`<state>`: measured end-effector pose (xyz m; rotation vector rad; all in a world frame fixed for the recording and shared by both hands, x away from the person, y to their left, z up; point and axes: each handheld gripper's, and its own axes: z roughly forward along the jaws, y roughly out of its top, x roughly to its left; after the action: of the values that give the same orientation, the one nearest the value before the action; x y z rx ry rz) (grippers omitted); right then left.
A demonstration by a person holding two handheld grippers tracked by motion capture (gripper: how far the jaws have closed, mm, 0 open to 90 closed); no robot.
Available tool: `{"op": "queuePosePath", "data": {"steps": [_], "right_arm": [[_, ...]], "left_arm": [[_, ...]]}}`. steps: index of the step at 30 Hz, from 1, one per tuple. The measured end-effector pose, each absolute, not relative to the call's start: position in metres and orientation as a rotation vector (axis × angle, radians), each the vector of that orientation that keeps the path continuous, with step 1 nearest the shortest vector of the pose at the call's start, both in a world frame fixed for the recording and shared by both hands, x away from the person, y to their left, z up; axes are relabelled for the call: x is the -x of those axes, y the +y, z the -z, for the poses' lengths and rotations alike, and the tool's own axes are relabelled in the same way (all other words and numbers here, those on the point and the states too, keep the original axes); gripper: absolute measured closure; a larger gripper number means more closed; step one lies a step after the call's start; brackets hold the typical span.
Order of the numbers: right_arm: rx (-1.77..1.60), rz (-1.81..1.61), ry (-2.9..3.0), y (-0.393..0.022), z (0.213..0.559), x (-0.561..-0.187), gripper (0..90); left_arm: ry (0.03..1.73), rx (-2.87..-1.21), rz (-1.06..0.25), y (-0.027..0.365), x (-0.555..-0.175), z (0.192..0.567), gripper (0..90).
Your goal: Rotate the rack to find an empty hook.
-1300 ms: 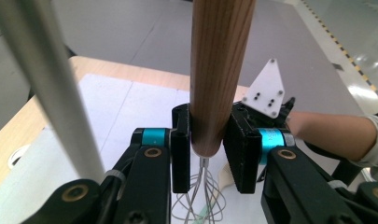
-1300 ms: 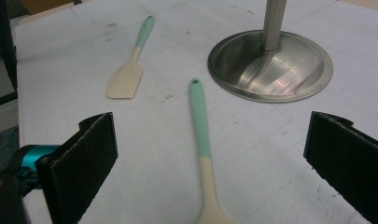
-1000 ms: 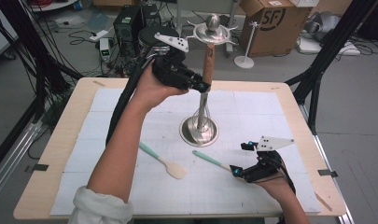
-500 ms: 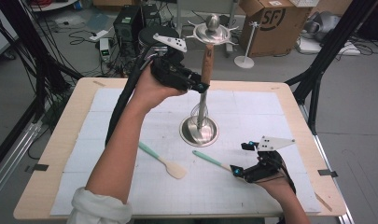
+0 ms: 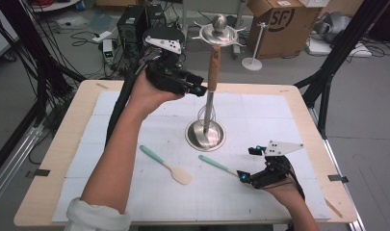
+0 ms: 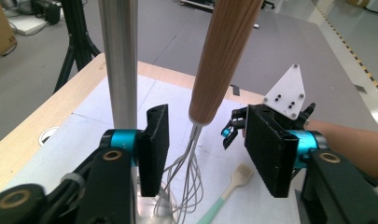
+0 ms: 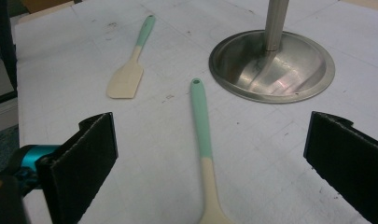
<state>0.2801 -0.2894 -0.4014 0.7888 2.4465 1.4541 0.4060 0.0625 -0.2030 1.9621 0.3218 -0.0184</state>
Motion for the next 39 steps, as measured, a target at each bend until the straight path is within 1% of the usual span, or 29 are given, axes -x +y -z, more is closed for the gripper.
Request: {"op": "queuePosePath", "data": {"steps": [11,21,25,27,34,39], "right_arm": [[-0.783,-1.453,2.444,-0.289,0.401,-0.28,2.3],[-0.782,-1.452,2.448,-0.288,0.401,-0.28,2.3],[-0.78,-1.447,2.45,-0.287,0.402,-0.28,2.3],[-0.782,-1.45,2.454,-0.287,0.402,-0.28,2.3],[-0.784,-1.447,2.454,-0.287,0.402,-0.28,2.3],[-0.782,-1.444,2.458,-0.287,0.402,-0.281,2.3]], "left_arm": [[0.269,-1.946,0.017,0.067,-0.394,0.201,41.0],[0.287,-1.943,0.022,0.073,-0.388,0.21,30.8],[0.278,-1.969,0.029,0.074,-0.387,0.213,26.8],[0.283,-1.951,0.029,0.074,-0.385,0.214,24.6],[0.309,-1.927,0.009,0.08,-0.379,0.224,18.1],[0.304,-1.942,-0.004,0.082,-0.375,0.228,14.2]]}}
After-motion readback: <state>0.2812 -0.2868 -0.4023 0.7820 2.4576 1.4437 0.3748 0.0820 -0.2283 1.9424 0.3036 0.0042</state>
